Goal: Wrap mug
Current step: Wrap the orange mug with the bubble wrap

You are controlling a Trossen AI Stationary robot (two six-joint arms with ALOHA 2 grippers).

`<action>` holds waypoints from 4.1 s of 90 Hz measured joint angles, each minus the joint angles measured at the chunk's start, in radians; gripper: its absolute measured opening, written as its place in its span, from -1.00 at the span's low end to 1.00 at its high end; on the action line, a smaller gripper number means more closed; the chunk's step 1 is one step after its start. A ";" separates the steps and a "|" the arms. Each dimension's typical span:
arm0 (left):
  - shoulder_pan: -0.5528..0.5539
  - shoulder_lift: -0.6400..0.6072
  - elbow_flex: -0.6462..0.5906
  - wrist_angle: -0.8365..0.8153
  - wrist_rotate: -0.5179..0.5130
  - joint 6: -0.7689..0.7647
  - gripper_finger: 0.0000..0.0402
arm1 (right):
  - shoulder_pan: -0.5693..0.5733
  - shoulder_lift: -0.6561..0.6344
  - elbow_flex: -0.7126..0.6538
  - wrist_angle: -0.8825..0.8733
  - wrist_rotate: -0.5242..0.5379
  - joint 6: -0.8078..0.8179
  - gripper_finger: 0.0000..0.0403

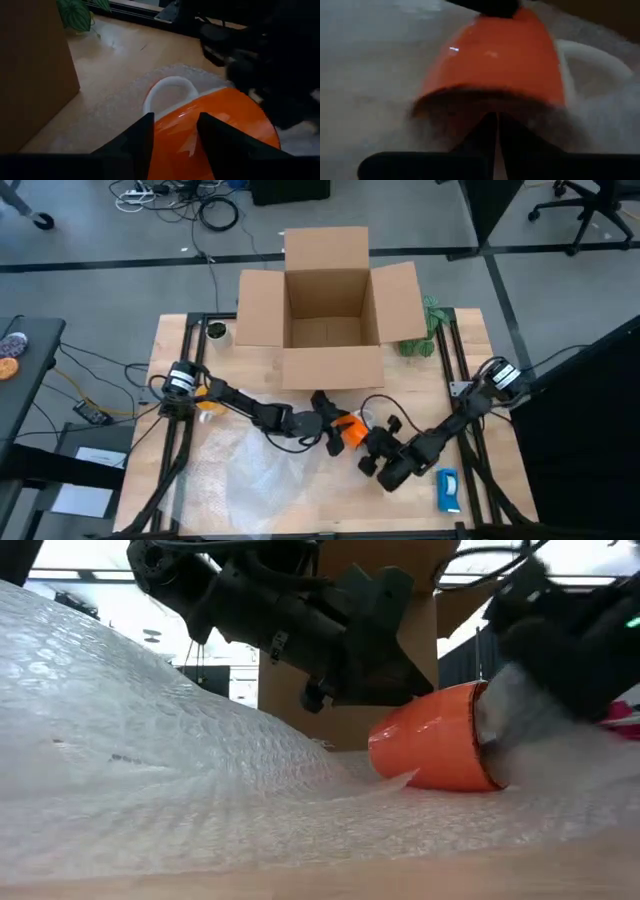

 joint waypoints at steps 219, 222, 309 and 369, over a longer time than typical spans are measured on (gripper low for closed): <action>0.000 0.000 0.001 -0.019 -0.002 -0.024 -0.29 | 0.097 -0.082 0.125 -0.529 -0.291 0.188 -1.00; 0.000 0.000 0.001 -0.018 -0.002 -0.024 -0.29 | 0.095 -0.072 0.119 -0.510 -0.281 0.189 -1.00; -0.001 0.000 0.001 -0.026 -0.003 -0.024 -0.29 | 0.009 -0.089 0.144 -0.212 -0.194 -0.115 -1.00; -0.001 0.000 0.000 -0.020 -0.004 -0.027 -0.29 | 0.089 -0.010 0.067 -0.316 -0.305 0.187 -1.00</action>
